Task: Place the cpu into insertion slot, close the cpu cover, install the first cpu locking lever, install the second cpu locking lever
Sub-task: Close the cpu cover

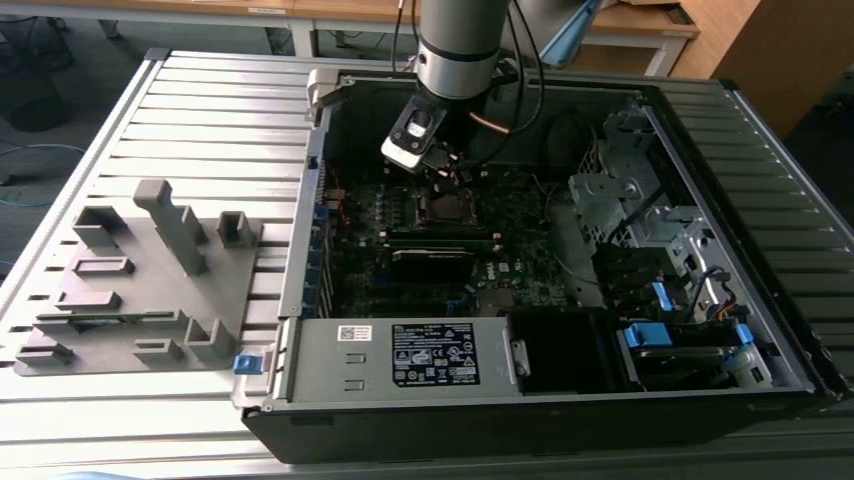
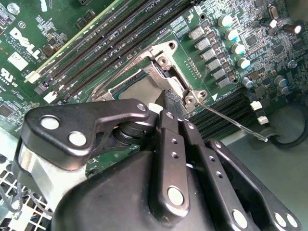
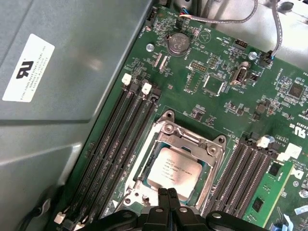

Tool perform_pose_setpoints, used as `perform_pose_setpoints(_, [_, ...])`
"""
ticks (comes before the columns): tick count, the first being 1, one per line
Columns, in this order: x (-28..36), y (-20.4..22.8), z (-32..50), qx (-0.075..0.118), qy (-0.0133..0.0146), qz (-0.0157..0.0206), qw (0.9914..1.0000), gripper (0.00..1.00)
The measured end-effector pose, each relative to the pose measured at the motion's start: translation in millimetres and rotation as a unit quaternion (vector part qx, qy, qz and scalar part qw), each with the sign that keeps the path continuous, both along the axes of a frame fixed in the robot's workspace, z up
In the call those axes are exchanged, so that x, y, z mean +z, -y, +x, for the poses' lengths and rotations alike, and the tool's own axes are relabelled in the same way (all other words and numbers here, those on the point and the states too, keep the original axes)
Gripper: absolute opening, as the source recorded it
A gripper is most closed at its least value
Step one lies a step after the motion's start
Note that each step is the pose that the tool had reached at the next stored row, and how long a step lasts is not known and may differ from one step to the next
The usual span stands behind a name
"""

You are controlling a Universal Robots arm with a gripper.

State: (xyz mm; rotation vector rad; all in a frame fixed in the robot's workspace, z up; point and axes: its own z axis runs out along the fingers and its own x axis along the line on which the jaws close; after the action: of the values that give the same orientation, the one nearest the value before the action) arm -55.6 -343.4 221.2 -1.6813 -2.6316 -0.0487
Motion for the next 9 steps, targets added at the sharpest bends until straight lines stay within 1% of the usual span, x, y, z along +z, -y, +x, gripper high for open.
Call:
perform_pose_setpoints(6, [0.0,0.0,0.0,0.001,0.0,0.0,1.0,0.11])
perform_pose_setpoints(9, [0.0,0.0,0.0,0.011,0.0,0.0002,0.99994,0.11])
